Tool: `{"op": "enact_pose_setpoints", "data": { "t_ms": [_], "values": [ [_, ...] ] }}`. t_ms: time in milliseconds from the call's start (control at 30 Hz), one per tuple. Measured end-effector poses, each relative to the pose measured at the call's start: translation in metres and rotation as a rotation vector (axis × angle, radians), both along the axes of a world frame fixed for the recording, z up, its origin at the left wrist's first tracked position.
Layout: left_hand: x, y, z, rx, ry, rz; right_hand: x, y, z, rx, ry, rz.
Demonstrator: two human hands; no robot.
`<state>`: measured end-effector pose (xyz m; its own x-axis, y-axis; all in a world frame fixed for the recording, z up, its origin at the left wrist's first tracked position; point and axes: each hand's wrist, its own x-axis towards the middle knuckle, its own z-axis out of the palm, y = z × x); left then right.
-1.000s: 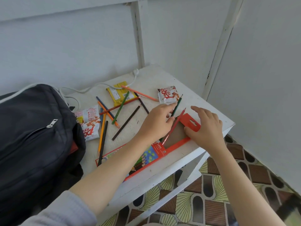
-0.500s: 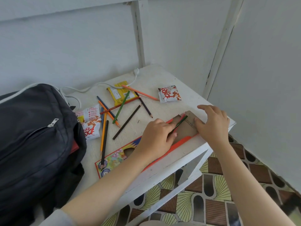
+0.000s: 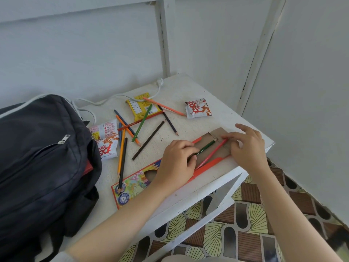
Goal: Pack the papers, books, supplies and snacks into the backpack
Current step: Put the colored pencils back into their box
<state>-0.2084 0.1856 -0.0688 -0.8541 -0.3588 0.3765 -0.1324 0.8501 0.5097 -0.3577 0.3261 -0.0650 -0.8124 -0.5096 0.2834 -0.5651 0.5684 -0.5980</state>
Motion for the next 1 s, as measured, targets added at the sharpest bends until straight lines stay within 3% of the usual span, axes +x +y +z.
{"op": "enact_pose_setpoints", "data": {
  "t_ms": [133,267,500,733,867,1000],
  "values": [
    [0.001,0.002,0.001,-0.027,-0.028,-0.001,0.000,0.006,0.005,-0.064,-0.074,-0.010],
    [0.001,0.002,0.000,-0.087,-0.060,-0.023,0.005,0.013,0.000,-0.074,-0.017,-0.014],
    [0.000,0.001,-0.003,-0.085,0.031,-0.043,0.031,0.016,-0.011,0.030,0.043,0.065],
    [0.003,-0.007,-0.002,-0.166,0.080,-0.086,0.035,0.012,-0.008,0.001,0.028,0.081],
    [0.007,-0.022,0.013,-0.125,0.102,0.026,0.035,-0.009,0.006,-0.087,0.082,0.086],
    [0.014,-0.057,0.026,-0.145,-0.021,0.312,0.034,-0.050,0.015,-0.011,0.173,0.147]
  ]
}}
